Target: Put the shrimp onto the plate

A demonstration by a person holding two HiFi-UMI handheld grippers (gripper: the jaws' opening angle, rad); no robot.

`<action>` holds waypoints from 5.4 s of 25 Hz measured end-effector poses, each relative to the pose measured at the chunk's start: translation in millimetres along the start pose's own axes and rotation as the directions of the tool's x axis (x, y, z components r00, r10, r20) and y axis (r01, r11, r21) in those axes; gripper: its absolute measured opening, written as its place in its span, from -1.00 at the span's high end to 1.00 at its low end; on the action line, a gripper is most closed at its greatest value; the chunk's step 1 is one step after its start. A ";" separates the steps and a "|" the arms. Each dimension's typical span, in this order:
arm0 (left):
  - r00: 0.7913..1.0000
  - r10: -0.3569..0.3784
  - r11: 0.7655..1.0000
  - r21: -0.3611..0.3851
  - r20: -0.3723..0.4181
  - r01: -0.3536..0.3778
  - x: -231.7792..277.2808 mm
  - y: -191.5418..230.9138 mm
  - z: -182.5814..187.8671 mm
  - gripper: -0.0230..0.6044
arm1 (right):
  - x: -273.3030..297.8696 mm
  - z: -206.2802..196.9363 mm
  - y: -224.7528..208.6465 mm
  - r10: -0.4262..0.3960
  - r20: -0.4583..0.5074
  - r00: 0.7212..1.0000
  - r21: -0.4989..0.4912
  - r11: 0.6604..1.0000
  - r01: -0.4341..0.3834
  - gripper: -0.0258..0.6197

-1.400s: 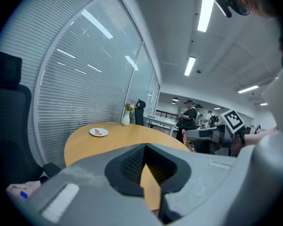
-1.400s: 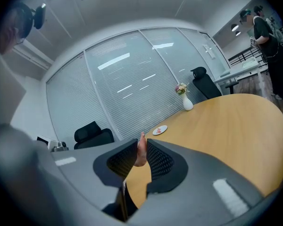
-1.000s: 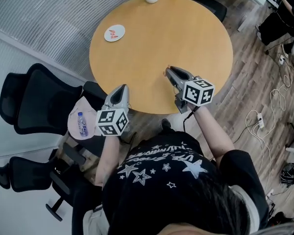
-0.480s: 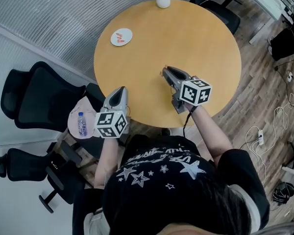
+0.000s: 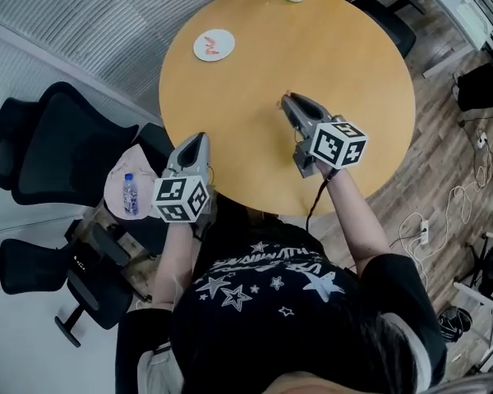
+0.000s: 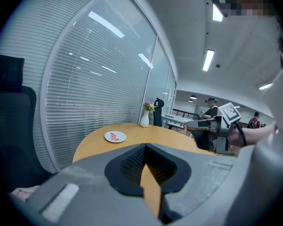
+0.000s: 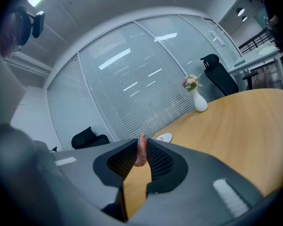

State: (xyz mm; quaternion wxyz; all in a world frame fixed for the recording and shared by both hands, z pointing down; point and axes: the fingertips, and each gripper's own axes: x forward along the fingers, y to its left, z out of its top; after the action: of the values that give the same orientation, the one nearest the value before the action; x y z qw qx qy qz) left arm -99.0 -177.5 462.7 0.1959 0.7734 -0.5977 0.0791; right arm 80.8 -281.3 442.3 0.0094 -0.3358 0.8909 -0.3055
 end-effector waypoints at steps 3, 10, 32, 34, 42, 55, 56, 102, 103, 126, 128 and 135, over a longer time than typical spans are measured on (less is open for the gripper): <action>1.000 -0.027 1.000 0.006 -0.009 0.027 18.0 15.6 6.9 0.92 | 11.5 1.8 -5.6 -0.034 -0.008 0.999 -0.002 0.999 0.034 0.73; 0.997 -0.079 0.997 0.001 -0.003 0.079 59.0 63.6 35.5 0.92 | 64.8 17.5 -15.2 -0.095 -0.009 0.995 -0.013 0.995 0.095 0.73; 0.992 -0.105 0.992 -0.081 -0.068 0.100 147.9 175.1 28.8 0.92 | 251.5 -4.5 -58.6 -0.174 -0.211 0.962 -0.054 0.985 0.166 0.73; 0.991 -0.110 0.991 -0.082 -0.073 0.104 152.8 179.7 26.6 0.92 | 265.1 -7.7 -64.2 -0.183 -0.225 0.957 -0.046 0.983 0.178 0.73; 0.988 -0.118 0.991 -0.082 -0.101 0.110 173.1 198.3 17.9 0.92 | 308.2 -21.9 -89.2 -0.256 -0.275 0.927 -0.033 0.966 0.257 0.72; 0.977 -0.138 0.988 -0.088 -0.164 0.125 199.4 215.4 -0.1 0.92 | 362.9 -54.4 -133.5 -0.346 -0.360 0.866 -0.054 0.935 0.351 0.72; 0.976 -0.137 0.988 -0.092 -0.168 0.123 199.9 216.2 -1.9 0.92 | 366.0 -57.1 -136.4 -0.352 -0.369 0.860 -0.052 0.932 0.359 0.72; 0.973 -0.154 0.987 -0.078 -0.175 0.142 185.3 176.0 2.7 0.92 | 348.0 -31.7 -117.4 -0.338 -0.355 0.872 0.033 0.927 0.373 0.67; 0.974 -0.150 0.987 -0.077 -0.170 0.138 182.4 174.4 5.6 0.92 | 343.6 -27.5 -113.1 -0.331 -0.345 0.878 0.034 0.931 0.364 0.68; 0.987 -0.153 0.988 -0.012 -0.052 0.153 102.0 81.4 40.7 0.92 | 182.5 27.6 -49.6 -0.295 -0.163 0.941 -0.030 0.955 0.294 0.83; 0.987 -0.153 0.988 -0.003 -0.043 0.153 93.5 72.8 40.7 0.92 | 168.7 31.1 -43.0 -0.288 -0.142 0.947 -0.044 0.957 0.285 0.83; 0.987 -0.160 0.987 0.023 -0.029 0.160 69.4 36.8 36.9 0.92 | 117.0 32.5 -20.9 -0.250 -0.116 0.961 -0.064 0.968 0.244 0.92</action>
State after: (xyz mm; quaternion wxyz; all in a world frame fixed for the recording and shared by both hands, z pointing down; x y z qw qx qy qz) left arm -119.4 -261.9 461.5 0.1998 0.8202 -0.5298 0.0814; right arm 9.8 -381.8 449.4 -0.0923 -0.4249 0.8482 -0.3024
